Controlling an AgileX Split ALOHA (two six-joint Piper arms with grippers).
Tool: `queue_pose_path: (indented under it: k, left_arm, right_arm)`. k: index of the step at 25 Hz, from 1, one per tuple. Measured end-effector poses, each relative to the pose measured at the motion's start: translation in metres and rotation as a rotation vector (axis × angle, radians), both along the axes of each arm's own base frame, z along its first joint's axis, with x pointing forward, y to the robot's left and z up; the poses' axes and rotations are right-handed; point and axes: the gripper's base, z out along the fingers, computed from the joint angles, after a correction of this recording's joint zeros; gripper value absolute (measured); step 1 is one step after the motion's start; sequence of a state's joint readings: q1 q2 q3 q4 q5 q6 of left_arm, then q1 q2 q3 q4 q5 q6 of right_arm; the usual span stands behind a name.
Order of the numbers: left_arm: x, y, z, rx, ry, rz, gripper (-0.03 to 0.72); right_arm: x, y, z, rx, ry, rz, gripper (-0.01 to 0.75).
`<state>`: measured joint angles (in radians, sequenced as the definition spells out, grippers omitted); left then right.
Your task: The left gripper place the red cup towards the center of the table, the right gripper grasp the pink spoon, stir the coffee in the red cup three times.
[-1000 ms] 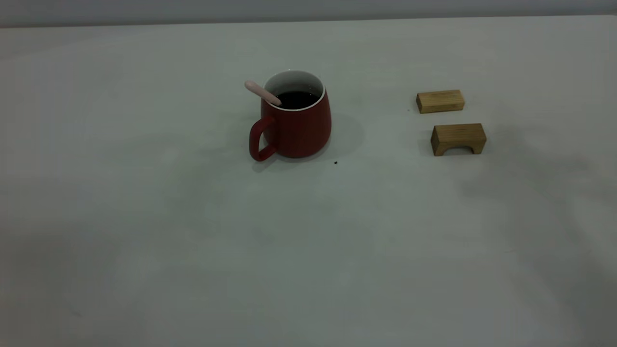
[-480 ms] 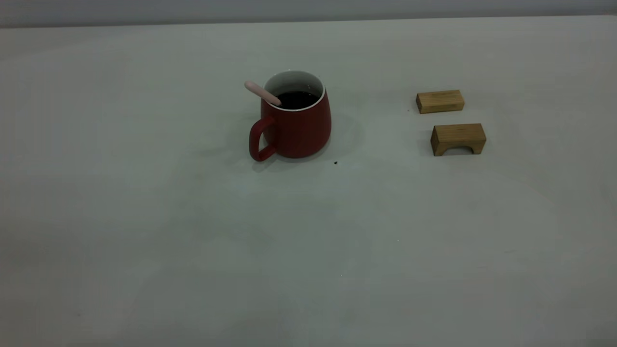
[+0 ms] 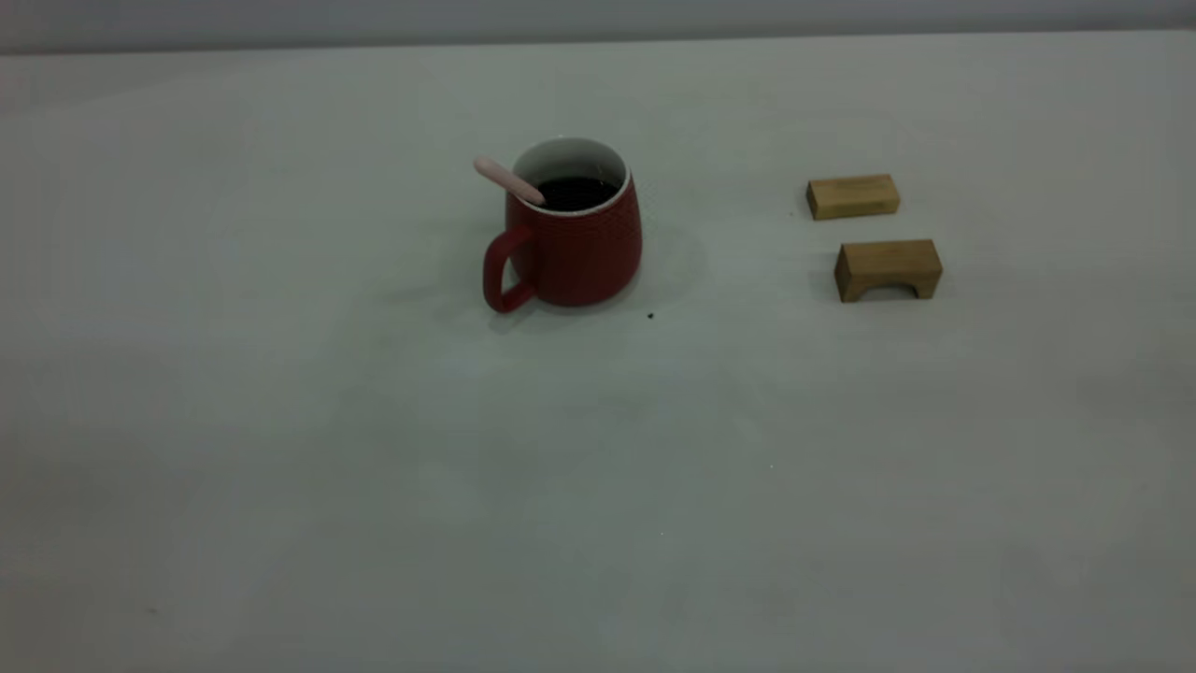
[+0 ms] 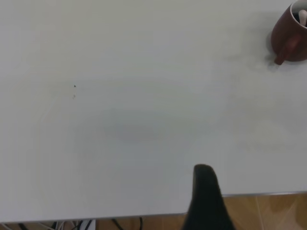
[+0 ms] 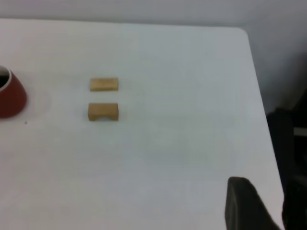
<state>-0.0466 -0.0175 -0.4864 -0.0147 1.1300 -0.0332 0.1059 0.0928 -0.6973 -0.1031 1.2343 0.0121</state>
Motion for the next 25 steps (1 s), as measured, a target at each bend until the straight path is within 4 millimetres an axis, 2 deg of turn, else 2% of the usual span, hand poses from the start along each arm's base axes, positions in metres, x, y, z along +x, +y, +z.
queue_pose_path:
  k: [5, 10, 25]
  left_arm:
    - [0.000, 0.000, 0.000, 0.000, 0.000, 0.000, 0.586]
    - [0.000, 0.000, 0.000, 0.000, 0.000, 0.000, 0.586]
    - [0.000, 0.000, 0.000, 0.000, 0.000, 0.000, 0.586]
  right_arm:
    - [0.006, 0.003, -0.032, 0.014, 0.012, 0.013, 0.237]
    - [0.016, 0.009, -0.052, 0.056, 0.061, 0.047, 0.237]
    - [0.017, 0.011, -0.055, 0.073, 0.063, 0.062, 0.237]
